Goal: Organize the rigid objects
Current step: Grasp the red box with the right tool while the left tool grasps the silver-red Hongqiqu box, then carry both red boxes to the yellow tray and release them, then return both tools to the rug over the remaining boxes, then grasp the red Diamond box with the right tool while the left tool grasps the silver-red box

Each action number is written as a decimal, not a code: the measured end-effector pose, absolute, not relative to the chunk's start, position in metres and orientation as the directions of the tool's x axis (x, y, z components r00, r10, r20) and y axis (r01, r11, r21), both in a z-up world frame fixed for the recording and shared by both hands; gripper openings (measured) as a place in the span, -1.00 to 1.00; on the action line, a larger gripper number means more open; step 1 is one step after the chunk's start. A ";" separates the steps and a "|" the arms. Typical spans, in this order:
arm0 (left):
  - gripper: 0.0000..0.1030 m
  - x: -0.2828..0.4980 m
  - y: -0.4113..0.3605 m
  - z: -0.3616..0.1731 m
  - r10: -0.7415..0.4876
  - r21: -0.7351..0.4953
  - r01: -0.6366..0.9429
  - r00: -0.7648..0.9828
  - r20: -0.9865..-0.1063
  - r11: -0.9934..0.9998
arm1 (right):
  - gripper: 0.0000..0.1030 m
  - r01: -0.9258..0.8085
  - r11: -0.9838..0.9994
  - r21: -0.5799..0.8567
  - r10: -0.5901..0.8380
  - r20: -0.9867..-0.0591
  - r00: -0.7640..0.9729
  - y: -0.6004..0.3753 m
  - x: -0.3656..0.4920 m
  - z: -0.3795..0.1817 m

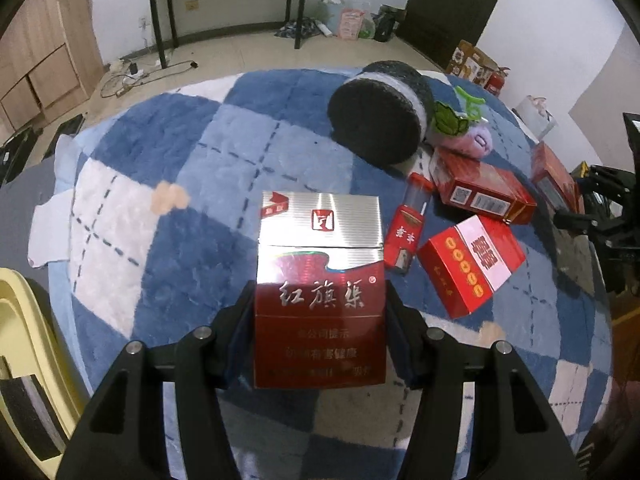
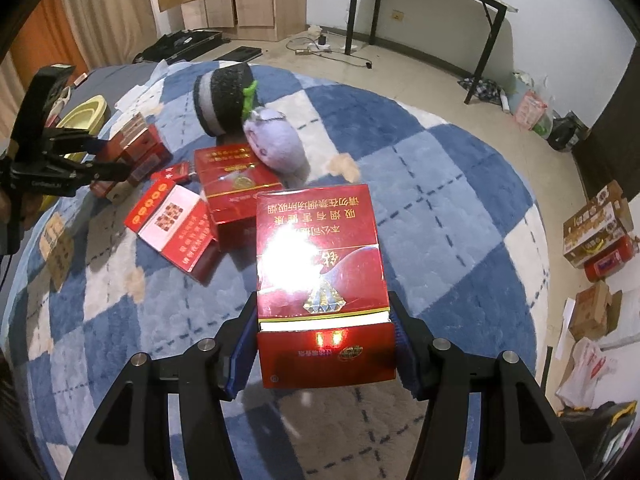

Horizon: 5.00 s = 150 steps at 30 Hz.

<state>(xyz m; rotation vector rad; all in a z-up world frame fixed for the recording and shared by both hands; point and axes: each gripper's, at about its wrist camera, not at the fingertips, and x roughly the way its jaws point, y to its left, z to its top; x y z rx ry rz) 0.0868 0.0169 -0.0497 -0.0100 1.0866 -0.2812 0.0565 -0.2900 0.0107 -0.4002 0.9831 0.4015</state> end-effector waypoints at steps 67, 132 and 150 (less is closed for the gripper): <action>0.24 -0.065 0.333 -0.078 0.066 -0.165 -0.406 0.498 -0.864 0.899 | 0.13 -0.928 0.349 -0.130 0.255 -0.940 0.228 0.277 0.115 -0.042; 1.00 0.050 0.054 -0.028 -0.152 -0.155 0.037 0.504 -0.850 0.987 | 0.99 -0.413 0.910 -0.021 0.208 -0.839 0.502 -0.300 0.042 0.035; 1.00 0.068 0.026 -0.045 -0.237 -0.200 0.128 0.450 -0.861 0.971 | 0.99 -0.566 0.819 0.097 0.358 -0.857 0.370 -0.277 0.083 0.006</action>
